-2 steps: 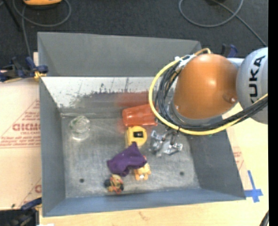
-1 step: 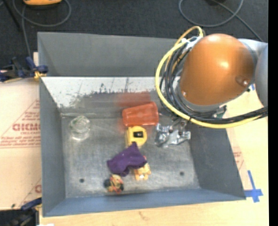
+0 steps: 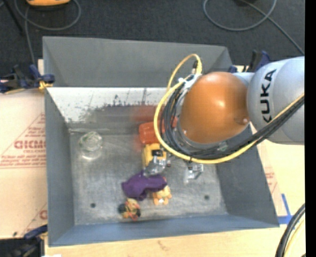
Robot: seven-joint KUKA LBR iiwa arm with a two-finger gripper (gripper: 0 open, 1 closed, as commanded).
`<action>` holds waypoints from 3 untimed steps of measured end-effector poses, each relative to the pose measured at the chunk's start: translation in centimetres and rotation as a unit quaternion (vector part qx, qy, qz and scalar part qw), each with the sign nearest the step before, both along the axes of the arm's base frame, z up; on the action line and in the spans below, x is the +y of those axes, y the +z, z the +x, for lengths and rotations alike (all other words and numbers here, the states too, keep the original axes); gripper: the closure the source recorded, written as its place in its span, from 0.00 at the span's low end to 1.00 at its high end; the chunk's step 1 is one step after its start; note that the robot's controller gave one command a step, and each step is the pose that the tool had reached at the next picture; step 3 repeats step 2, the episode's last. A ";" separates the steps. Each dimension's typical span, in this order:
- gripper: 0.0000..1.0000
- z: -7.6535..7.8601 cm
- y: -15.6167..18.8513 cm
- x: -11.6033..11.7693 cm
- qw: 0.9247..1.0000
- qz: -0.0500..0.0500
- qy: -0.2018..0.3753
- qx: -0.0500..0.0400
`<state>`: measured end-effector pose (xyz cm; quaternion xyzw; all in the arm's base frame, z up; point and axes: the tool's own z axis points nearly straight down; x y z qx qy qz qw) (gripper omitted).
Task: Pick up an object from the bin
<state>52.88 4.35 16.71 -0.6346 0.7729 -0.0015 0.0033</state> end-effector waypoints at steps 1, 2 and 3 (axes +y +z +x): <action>0.00 0.0 -4.0 0.4 1.000 0.000 0.009 0.005; 1.00 -0.1 -5.9 1.2 0.961 -0.005 0.277 0.004; 1.00 -0.1 -5.9 1.2 0.961 -0.005 0.277 0.004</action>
Offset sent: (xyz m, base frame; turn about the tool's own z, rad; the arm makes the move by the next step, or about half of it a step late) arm -0.0030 0.0123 -0.0652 -0.5650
